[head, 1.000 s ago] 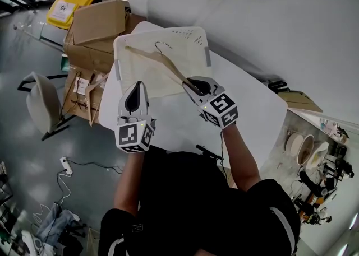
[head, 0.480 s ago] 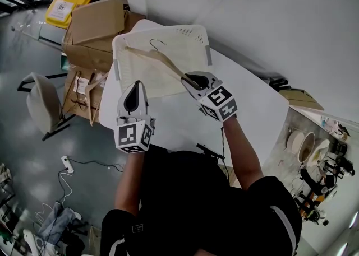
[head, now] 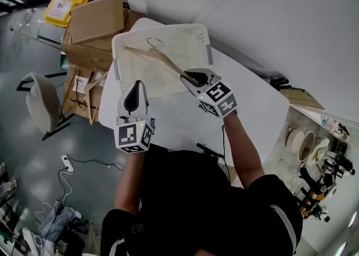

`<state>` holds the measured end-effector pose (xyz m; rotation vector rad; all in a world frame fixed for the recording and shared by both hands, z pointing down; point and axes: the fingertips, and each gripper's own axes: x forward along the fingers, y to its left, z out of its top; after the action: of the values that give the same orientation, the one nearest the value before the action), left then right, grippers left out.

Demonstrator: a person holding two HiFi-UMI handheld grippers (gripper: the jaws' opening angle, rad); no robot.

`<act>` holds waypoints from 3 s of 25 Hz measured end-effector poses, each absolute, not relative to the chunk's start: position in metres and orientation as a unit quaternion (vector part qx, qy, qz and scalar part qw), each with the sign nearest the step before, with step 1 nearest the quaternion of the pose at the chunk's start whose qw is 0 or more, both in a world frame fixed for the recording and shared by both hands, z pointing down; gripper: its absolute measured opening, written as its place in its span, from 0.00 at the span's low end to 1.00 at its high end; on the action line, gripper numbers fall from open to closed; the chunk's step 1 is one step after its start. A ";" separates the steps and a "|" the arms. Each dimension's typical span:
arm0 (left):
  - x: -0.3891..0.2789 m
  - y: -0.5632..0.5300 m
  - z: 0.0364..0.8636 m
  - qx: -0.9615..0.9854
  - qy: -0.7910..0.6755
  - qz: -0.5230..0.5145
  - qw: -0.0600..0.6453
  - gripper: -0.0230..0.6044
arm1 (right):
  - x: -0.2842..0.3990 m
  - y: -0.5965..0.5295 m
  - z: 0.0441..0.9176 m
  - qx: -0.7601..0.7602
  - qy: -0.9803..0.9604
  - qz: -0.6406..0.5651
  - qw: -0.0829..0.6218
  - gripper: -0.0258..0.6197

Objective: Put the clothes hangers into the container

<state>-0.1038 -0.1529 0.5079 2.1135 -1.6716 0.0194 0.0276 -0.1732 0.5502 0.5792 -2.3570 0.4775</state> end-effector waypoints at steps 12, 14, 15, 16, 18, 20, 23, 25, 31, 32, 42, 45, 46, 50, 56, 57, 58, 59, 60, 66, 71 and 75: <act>-0.106 -0.153 0.513 0.762 -0.607 0.006 0.228 0.04 | 0.024 -0.181 0.560 0.214 -0.893 0.187 0.347 0.13; -0.107 -0.154 0.513 0.761 -0.608 0.003 0.228 0.04 | 0.023 -0.182 0.561 0.214 -0.892 0.188 0.350 0.13; -0.108 -0.154 0.512 0.760 -0.608 0.001 0.228 0.04 | 0.022 -0.183 0.561 0.214 -0.892 0.188 0.351 0.13; -0.109 -0.154 0.512 0.760 -0.608 0.001 0.228 0.04 | 0.021 -0.183 0.562 0.213 -0.892 0.188 0.352 0.13; -0.109 -0.155 0.512 0.760 -0.609 0.000 0.228 0.04 | 0.021 -0.184 0.563 0.212 -0.891 0.188 0.354 0.13; -0.110 -0.156 0.513 0.760 -0.608 0.001 0.228 0.04 | 0.020 -0.185 0.565 0.211 -0.890 0.189 0.357 0.13; -0.110 -0.156 0.514 0.760 -0.608 0.003 0.229 0.04 | 0.019 -0.187 0.567 0.209 -0.889 0.188 0.361 0.13; -0.110 -0.156 0.515 0.760 -0.608 0.003 0.230 0.04 | 0.019 -0.187 0.568 0.208 -0.888 0.186 0.364 0.13; -0.110 -0.155 0.513 0.760 -0.608 0.001 0.231 0.04 | 0.017 -0.187 0.571 0.205 -0.887 0.181 0.373 0.13; -0.110 -0.155 0.513 0.760 -0.608 0.001 0.230 0.04 | 0.017 -0.188 0.572 0.204 -0.886 0.180 0.375 0.13; -0.110 -0.152 0.515 0.758 -0.610 0.002 0.232 0.04 | 0.017 -0.189 0.576 0.196 -0.885 0.179 0.382 0.13; -0.110 -0.152 0.514 0.758 -0.610 0.001 0.231 0.04 | 0.018 -0.190 0.577 0.193 -0.885 0.178 0.385 0.13; -0.110 -0.152 0.514 0.759 -0.609 0.000 0.231 0.04 | 0.018 -0.191 0.577 0.192 -0.885 0.178 0.386 0.13; -0.110 -0.152 0.514 0.759 -0.609 -0.001 0.231 0.04 | 0.019 -0.191 0.578 0.190 -0.884 0.174 0.391 0.13; -0.109 -0.151 0.514 0.758 -0.609 -0.002 0.232 0.04 | 0.019 -0.193 0.577 0.187 -0.884 0.170 0.394 0.13; -0.109 -0.150 0.514 0.758 -0.609 -0.002 0.232 0.04 | 0.019 -0.194 0.577 0.187 -0.883 0.169 0.395 0.13; -0.109 -0.150 0.514 0.758 -0.609 -0.002 0.232 0.04 | 0.019 -0.194 0.577 0.186 -0.883 0.166 0.397 0.13; -0.109 -0.150 0.514 0.758 -0.609 -0.002 0.231 0.04 | 0.019 -0.194 0.577 0.185 -0.883 0.163 0.399 0.13; -0.109 -0.150 0.513 0.759 -0.609 -0.002 0.232 0.04 | 0.019 -0.194 0.577 0.184 -0.882 0.162 0.401 0.13; -0.109 -0.151 0.513 0.759 -0.609 -0.004 0.232 0.04 | 0.023 -0.195 0.583 0.186 -0.879 0.166 0.406 0.13; -0.109 -0.151 0.512 0.759 -0.608 -0.005 0.232 0.04 | 0.025 -0.198 0.584 0.189 -0.880 0.173 0.401 0.13; -0.108 -0.152 0.513 0.759 -0.608 -0.005 0.233 0.04 | 0.026 -0.200 0.584 0.190 -0.880 0.177 0.398 0.13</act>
<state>-0.1080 -0.1515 0.5128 2.0847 -1.6692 -0.0150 0.0260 -0.2005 0.5841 0.4801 -2.2277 0.4484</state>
